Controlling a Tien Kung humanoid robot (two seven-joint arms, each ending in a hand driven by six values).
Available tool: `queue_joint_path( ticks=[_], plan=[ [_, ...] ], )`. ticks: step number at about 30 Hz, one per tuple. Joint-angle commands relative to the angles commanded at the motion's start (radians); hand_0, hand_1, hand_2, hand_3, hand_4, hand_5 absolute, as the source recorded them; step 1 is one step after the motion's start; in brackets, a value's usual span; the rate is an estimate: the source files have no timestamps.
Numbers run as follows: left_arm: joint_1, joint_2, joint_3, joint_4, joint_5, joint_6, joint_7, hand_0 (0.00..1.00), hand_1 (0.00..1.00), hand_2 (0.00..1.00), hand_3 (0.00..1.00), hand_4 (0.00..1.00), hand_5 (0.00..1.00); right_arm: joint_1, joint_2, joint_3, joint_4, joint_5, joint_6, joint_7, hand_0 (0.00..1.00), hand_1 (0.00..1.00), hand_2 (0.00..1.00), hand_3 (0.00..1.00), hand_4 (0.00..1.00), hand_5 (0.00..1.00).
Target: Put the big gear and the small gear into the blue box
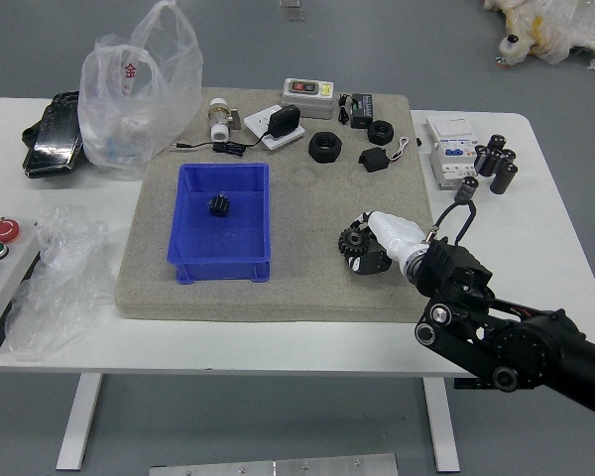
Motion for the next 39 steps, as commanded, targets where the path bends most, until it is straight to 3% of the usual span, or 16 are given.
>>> queue_joint_path(
  ticks=[11, 20, 27, 28, 33, 34, 39],
  plan=[
    [0.002, 0.001, -0.010, -0.003, 0.009, 0.001, 0.007, 0.651, 0.535, 0.555, 0.702, 0.673, 0.351, 0.065, 0.009, -0.003, -0.007, -0.036, -0.038, 0.031, 0.338, 0.532, 0.346, 0.450, 0.485, 0.033],
    [0.001, 0.001, -0.016, -0.005, 0.018, 0.000, 0.013, 0.651, 0.535, 0.555, 0.701, 0.673, 0.352, 0.205, 0.079, -0.099, -0.050, -0.026, -0.091, 0.086, 0.339, 0.526, 0.346, 0.449, 0.484, 0.033],
    [0.002, 0.003, -0.027, -0.008, 0.030, -0.001, 0.023, 0.651, 0.537, 0.555, 0.702, 0.672, 0.351, 0.306, 0.128, -0.202, -0.039, -0.021, -0.112, 0.122, 0.351, 0.527, 0.369, 0.452, 0.495, 0.024],
    [0.002, 0.003, -0.028, -0.008, 0.032, -0.001, 0.024, 0.651, 0.537, 0.555, 0.701, 0.672, 0.351, 0.318, 0.135, -0.215, -0.037, -0.020, -0.110, 0.126, 0.448, 0.577, 0.553, 0.467, 0.533, 0.002],
    [0.000, 0.005, -0.031, -0.009, 0.037, -0.002, 0.025, 0.651, 0.537, 0.555, 0.701, 0.672, 0.351, 0.355, 0.165, -0.273, -0.042, 0.011, -0.093, 0.169, 0.448, 0.577, 0.553, 0.467, 0.533, 0.002],
    [0.000, 0.005, -0.032, -0.009, 0.038, -0.003, 0.026, 0.650, 0.538, 0.555, 0.701, 0.672, 0.351, 0.360, 0.172, -0.284, -0.048, 0.019, -0.090, 0.183, 0.548, 0.658, 0.649, 0.622, 0.476, 0.003],
    [0.000, 0.006, -0.035, -0.009, 0.042, -0.004, 0.028, 0.650, 0.538, 0.555, 0.701, 0.672, 0.351, 0.361, 0.194, -0.309, -0.073, 0.036, -0.053, 0.213, 0.548, 0.658, 0.649, 0.622, 0.476, 0.003]
  ],
)
